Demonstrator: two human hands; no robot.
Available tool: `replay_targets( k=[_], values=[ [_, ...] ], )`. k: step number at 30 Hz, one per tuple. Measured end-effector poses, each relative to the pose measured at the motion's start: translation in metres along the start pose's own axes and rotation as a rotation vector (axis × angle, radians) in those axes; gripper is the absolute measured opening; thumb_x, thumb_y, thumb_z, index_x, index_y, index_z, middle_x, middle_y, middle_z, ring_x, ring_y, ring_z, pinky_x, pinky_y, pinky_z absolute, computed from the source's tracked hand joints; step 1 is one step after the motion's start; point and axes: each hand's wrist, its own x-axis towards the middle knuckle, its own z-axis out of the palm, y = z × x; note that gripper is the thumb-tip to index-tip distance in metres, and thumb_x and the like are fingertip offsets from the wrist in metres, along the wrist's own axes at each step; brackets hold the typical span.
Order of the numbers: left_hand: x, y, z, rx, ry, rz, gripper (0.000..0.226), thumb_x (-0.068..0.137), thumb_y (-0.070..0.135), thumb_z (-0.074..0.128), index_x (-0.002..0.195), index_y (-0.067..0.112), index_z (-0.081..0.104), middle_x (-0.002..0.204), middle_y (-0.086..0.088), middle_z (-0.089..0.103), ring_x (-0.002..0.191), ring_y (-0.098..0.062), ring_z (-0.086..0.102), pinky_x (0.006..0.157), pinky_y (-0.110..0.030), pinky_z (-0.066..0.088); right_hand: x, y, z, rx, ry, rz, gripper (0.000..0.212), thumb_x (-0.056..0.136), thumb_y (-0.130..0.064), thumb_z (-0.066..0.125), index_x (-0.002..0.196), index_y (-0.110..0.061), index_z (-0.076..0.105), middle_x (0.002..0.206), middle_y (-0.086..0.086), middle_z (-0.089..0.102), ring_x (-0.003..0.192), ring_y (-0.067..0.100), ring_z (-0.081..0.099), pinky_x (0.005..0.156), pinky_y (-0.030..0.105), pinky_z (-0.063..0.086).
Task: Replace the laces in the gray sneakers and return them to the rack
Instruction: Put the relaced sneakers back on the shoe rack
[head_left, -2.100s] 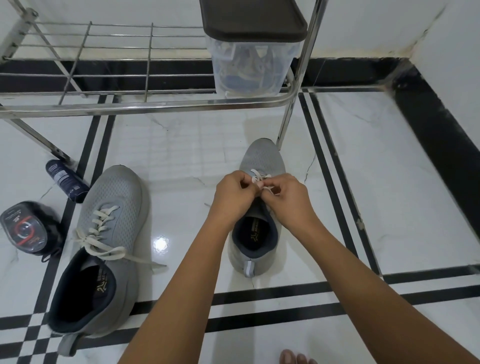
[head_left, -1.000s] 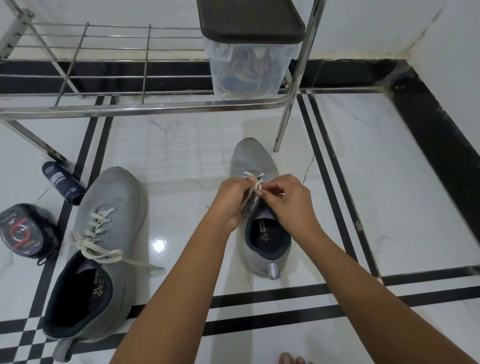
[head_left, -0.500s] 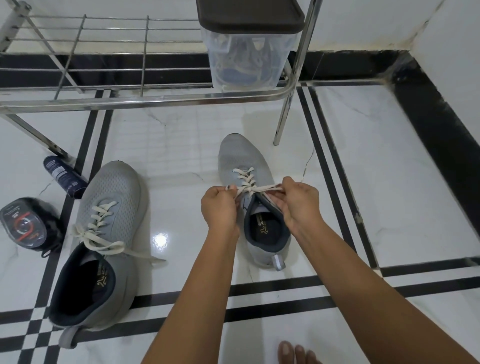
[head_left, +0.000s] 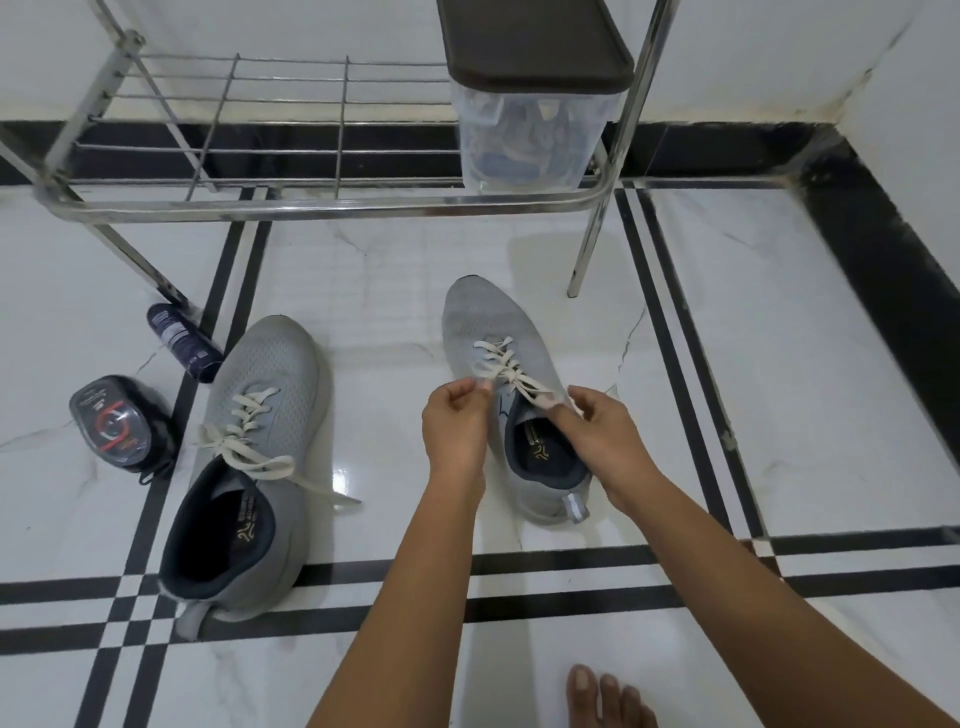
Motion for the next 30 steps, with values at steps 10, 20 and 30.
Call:
replay_targets(
  k=[10,20,30],
  values=[
    [-0.042,-0.017,-0.004,0.039,-0.027,0.083,0.023,0.094,0.026,0.054,0.114,0.022,0.062,0.104,0.008,0.062,0.097,-0.009,0.056,0.082,-0.018,0.044,-0.031,0.007,0.017,0.11,0.162,0.066,0.017,0.089,-0.024,0.062,0.091,-0.007,0.065,0.09,0.012,0.068,0.078,0.018,0.061,0.062,0.019,0.046],
    [-0.029,-0.019,-0.048,-0.104,0.145,0.017,0.034,0.094,0.022,0.053,0.128,0.02,0.056,0.134,0.004,0.053,0.125,-0.011,0.048,0.104,-0.027,0.041,-0.044,-0.014,0.069,0.173,-0.007,0.043,0.012,0.086,-0.014,0.065,0.097,-0.014,0.068,0.092,0.004,0.071,0.086,0.013,0.067,0.075,0.018,0.051],
    [-0.051,0.018,-0.086,0.061,0.218,-0.003,0.033,0.092,0.028,0.057,0.124,0.025,0.056,0.127,0.005,0.058,0.12,-0.006,0.052,0.104,-0.026,0.042,-0.061,-0.039,0.111,0.315,0.084,0.423,0.027,0.086,-0.015,0.064,0.111,-0.005,0.062,0.104,0.01,0.067,0.087,0.018,0.061,0.067,0.019,0.05]
  ],
)
